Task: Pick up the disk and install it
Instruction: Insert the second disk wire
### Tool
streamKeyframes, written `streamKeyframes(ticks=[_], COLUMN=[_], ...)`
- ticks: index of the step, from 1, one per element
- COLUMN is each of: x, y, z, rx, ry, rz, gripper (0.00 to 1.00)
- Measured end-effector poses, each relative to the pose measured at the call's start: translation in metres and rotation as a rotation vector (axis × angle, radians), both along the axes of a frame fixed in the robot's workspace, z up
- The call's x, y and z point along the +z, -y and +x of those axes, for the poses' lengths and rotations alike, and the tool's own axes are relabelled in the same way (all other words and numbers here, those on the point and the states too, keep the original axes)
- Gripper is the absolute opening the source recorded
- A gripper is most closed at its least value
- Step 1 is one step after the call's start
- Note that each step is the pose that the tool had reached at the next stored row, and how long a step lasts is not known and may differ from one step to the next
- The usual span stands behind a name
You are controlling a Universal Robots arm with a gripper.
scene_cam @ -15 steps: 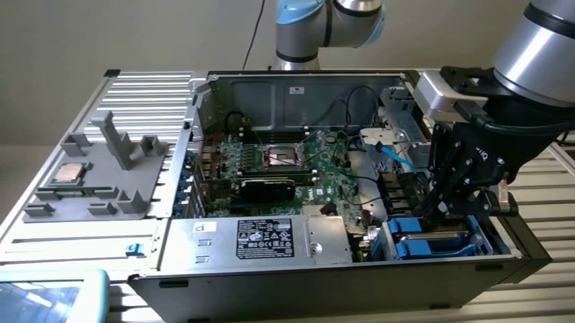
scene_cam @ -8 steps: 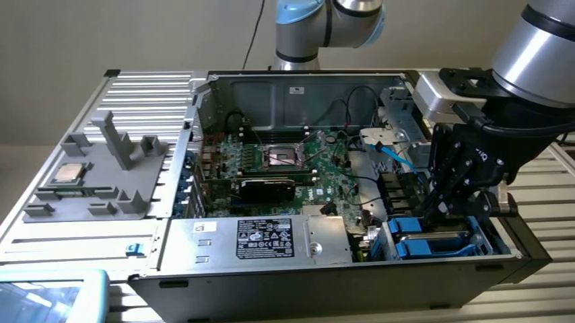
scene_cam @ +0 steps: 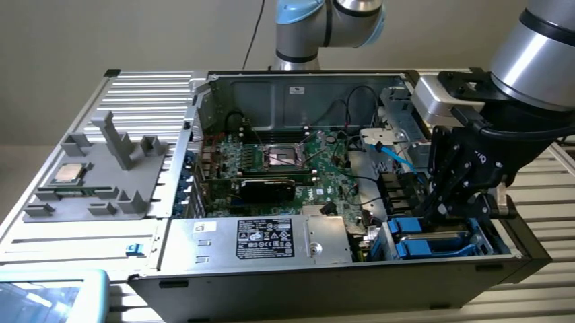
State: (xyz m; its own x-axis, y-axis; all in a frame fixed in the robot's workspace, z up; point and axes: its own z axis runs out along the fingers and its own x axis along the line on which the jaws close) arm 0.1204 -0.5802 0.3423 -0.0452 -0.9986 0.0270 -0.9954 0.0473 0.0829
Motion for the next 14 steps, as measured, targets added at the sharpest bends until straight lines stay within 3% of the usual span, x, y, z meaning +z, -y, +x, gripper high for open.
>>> streamKeyframes(ticks=[14], x=[-0.0010], y=[0.0002], z=[-0.0004], rx=[0.000], ry=[0.0034], rz=[0.0006], gripper=[0.15])
